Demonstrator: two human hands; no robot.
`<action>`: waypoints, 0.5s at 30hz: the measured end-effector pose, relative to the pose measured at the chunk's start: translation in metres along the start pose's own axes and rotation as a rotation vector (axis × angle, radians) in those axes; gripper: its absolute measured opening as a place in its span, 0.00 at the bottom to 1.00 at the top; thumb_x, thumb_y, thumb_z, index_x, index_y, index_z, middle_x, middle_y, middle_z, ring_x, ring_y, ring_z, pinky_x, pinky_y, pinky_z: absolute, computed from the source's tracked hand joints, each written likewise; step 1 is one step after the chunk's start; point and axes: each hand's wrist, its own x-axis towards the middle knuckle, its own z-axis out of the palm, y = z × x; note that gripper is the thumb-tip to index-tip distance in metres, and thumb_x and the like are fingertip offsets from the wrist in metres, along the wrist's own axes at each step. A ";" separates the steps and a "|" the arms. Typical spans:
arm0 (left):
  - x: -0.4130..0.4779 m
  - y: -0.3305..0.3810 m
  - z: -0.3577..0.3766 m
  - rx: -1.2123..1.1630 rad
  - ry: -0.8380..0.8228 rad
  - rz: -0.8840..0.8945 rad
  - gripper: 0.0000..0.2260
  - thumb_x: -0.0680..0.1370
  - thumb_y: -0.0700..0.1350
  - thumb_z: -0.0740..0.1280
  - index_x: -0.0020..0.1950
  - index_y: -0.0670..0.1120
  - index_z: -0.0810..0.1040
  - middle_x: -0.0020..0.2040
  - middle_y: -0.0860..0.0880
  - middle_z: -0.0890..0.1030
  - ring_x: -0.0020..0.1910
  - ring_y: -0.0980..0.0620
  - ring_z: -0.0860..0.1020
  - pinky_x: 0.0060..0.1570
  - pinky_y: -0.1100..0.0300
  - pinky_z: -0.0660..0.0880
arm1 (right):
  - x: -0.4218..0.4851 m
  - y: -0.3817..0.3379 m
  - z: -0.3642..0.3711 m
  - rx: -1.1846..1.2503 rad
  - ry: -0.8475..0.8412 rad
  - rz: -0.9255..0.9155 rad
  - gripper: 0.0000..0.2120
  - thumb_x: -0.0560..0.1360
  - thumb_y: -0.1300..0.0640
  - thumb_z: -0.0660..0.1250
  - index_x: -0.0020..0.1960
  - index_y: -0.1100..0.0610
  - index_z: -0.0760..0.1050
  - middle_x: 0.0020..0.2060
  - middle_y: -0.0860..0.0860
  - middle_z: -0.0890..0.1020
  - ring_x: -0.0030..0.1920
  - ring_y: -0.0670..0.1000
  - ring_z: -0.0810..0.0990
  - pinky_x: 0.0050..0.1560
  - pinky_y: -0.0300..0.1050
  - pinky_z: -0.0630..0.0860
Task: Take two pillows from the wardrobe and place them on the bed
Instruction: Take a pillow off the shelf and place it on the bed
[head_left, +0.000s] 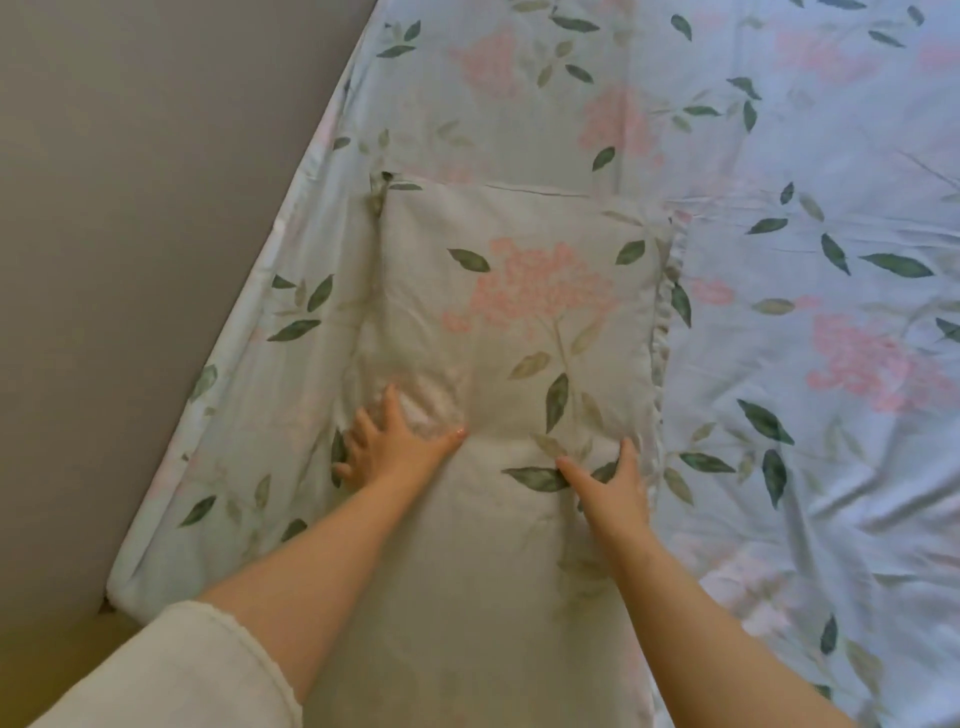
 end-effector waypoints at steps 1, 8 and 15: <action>0.003 -0.003 0.006 -0.040 -0.003 -0.037 0.48 0.62 0.69 0.67 0.73 0.58 0.43 0.76 0.43 0.51 0.73 0.40 0.53 0.68 0.39 0.51 | 0.004 0.001 0.002 0.002 0.002 -0.005 0.44 0.69 0.40 0.67 0.74 0.46 0.44 0.75 0.56 0.56 0.73 0.60 0.57 0.70 0.61 0.57; 0.023 -0.018 0.015 -0.456 0.046 -0.066 0.42 0.64 0.55 0.74 0.71 0.48 0.57 0.68 0.40 0.69 0.64 0.40 0.70 0.61 0.50 0.66 | 0.004 -0.011 0.024 -0.025 0.079 -0.176 0.39 0.70 0.52 0.69 0.74 0.47 0.49 0.64 0.57 0.71 0.60 0.58 0.70 0.55 0.50 0.68; 0.033 0.000 -0.054 -0.548 0.111 0.107 0.19 0.68 0.49 0.71 0.57 0.46 0.74 0.56 0.43 0.80 0.52 0.42 0.78 0.47 0.56 0.71 | -0.029 -0.066 0.041 0.100 0.205 -0.406 0.25 0.72 0.62 0.63 0.67 0.48 0.65 0.52 0.49 0.77 0.52 0.54 0.75 0.48 0.44 0.69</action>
